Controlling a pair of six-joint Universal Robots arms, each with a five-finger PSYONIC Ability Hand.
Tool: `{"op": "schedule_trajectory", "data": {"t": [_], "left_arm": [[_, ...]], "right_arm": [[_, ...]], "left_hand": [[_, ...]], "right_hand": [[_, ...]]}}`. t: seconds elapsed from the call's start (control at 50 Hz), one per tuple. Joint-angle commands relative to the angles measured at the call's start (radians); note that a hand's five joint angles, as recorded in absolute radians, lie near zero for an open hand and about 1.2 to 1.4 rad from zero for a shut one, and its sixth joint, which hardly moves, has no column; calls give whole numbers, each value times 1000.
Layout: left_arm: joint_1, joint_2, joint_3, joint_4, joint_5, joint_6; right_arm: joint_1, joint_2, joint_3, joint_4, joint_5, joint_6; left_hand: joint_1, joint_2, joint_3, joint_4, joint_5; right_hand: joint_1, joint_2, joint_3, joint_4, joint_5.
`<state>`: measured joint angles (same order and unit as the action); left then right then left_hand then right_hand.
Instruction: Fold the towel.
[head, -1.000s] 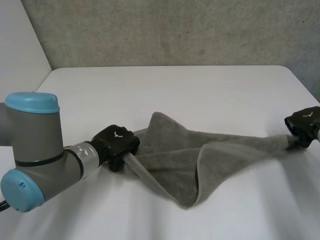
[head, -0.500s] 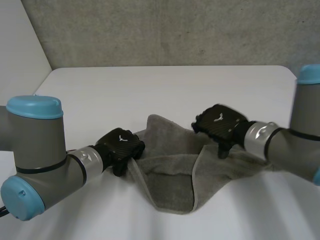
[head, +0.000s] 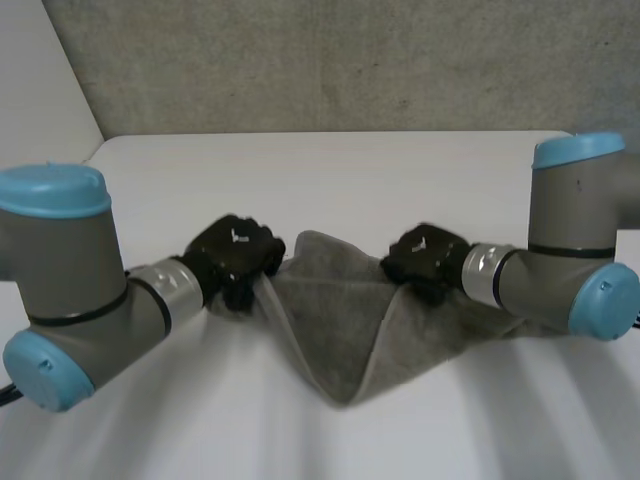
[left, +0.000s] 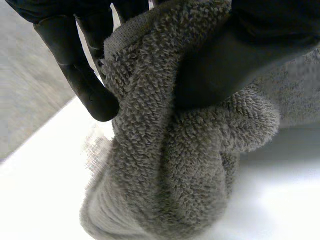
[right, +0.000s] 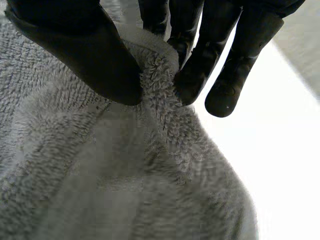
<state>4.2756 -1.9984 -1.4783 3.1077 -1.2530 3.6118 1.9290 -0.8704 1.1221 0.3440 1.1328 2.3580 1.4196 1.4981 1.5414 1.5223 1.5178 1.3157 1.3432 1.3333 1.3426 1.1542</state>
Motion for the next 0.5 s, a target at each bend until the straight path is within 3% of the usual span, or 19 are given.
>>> {"op": "schedule_trajectory", "data": {"t": [0.02, 0.06, 0.08, 0.12, 0.14, 0.18, 0.2, 0.22, 0.3, 0.36, 0.44, 0.5], "left_arm": [[18, -8, 177, 45, -16, -90], [38, -19, 303, 107, -73, -183], [38, -19, 303, 108, -74, -183], [50, -37, 413, 202, -172, -275], [50, -37, 414, 203, -172, -275], [64, -40, 481, 322, -303, -336], [64, -40, 481, 322, -304, -337], [69, -37, 493, 366, -356, -355], [66, -31, 490, 414, -385, -366], [50, -22, 451, 401, -353, -369], [35, -6, 280, 391, -281, -366], [18, -6, 160, 384, -238, -361]], "right_arm": [[-1, -88, -88, -257, 67, 161], [-2, -207, -76, -499, 148, 266], [-2, -208, -76, -500, 148, 267], [-13, -265, -36, -754, 226, 357], [-13, -265, -36, -755, 226, 357], [-15, -277, -21, -858, 252, 383], [-15, -283, -7, -935, 269, 388], [-15, -288, -2, -965, 277, 388], [-13, -306, -4, -945, 268, 391], [-2, -305, 13, -869, 214, 394], [-2, -271, 80, -665, 62, 394], [-1, -256, 105, -632, 48, 392]], "left_hand": [[-23, -102, -145, -126, -296], [-23, -102, -145, -126, -296], [-23, -102, -145, -126, -296], [-23, -102, -145, -126, -296], [-23, -102, -145, -126, -296], [-23, -102, -145, -126, -296], [-23, -102, -145, -126, -296], [-23, -102, -145, -126, -296], [-23, -102, -145, -126, -296], [-23, -102, -145, -126, -296], [-23, -102, -145, -126, -296], [-23, -102, -145, -126, -296]], "right_hand": [[81, 53, 63, 54, 68], [81, 53, 63, 54, 68], [81, 53, 63, 54, 68], [81, 53, 63, 54, 68], [81, 53, 63, 54, 68], [81, 53, 63, 54, 68], [81, 53, 63, 54, 68], [81, 53, 63, 54, 68], [81, 53, 63, 54, 68], [81, 53, 63, 54, 68], [81, 53, 63, 54, 68], [81, 53, 63, 54, 68]]}}
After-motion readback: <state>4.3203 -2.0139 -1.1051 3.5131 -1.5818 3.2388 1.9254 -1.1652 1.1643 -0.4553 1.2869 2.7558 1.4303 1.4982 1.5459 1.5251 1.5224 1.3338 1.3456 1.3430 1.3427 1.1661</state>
